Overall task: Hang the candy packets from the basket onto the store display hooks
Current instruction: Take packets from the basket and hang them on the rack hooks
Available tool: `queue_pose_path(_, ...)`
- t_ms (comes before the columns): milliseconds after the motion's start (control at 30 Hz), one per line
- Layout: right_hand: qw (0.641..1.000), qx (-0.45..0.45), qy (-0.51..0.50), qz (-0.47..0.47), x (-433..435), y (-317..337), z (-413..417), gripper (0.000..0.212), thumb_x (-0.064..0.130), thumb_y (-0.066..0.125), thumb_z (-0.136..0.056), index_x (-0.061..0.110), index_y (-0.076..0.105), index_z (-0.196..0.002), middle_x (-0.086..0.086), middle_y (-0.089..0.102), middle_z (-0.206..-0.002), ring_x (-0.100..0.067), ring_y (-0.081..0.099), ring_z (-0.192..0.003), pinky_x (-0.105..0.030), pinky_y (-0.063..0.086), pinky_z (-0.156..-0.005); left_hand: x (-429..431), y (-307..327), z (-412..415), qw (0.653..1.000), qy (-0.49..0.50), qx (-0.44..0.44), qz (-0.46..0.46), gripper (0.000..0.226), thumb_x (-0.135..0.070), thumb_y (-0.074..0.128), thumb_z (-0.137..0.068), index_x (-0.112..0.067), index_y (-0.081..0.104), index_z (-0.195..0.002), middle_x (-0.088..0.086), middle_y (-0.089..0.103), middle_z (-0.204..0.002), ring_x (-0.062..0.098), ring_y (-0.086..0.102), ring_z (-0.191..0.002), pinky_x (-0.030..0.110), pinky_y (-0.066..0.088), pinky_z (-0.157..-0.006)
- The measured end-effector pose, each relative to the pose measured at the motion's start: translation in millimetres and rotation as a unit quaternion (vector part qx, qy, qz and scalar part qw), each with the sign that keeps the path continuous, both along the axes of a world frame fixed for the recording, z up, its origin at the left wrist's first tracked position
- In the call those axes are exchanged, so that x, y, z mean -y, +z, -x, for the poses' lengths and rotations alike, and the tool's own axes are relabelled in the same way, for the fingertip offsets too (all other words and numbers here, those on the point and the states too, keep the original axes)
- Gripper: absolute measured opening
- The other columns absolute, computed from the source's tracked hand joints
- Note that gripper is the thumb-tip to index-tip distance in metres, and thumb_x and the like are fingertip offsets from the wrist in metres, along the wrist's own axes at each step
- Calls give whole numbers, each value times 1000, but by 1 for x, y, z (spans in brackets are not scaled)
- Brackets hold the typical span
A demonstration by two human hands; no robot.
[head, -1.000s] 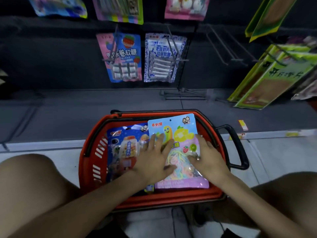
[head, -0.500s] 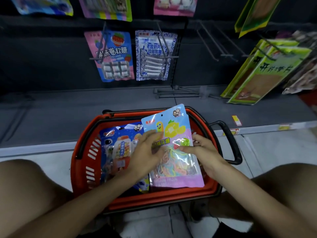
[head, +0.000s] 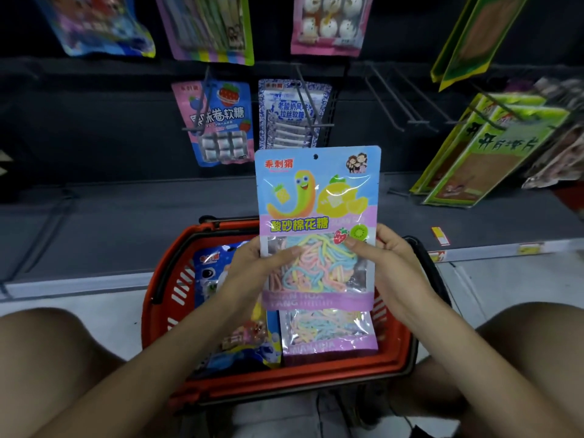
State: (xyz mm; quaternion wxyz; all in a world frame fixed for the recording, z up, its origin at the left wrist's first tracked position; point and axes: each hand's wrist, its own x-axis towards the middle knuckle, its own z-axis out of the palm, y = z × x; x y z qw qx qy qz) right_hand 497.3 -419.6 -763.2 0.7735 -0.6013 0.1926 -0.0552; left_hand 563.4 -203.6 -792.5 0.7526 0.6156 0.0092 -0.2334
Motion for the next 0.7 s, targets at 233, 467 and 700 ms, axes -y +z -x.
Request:
queue_pose_path(233, 988, 46, 44, 144, -31, 24, -7, 29, 5, 80, -89, 12, 70, -115, 1, 79, -86, -19, 78, -84, -33, 64, -72, -23, 35, -3, 995, 45, 93, -17, 12, -15, 83, -84, -22, 79, -92, 8, 80, -105, 30, 77, -100, 52, 62, -90)
queue_pose_path(467, 983, 97, 33, 150, -56, 68, -26, 28, 6, 84, -84, 10, 71, -108, 1, 71, -73, -22, 70, -75, -31, 60, -67, -59, 90, -11, 963, 12, 235, -128, 48, -14, 85, -86, -24, 63, -127, -18, 76, -108, 3, 73, -98, 22, 60, -78)
queue_pose_path(700, 964, 160, 79, 200, -98, 145, -53, 27, 13, 84, -87, 19, 70, -110, 8, 73, -75, -18, 76, -77, -34, 60, -68, -101, 156, -14, 955, 105, 265, -77, 46, -4, 85, -83, -16, 63, -122, -2, 78, -112, 16, 77, -102, 33, 64, -80)
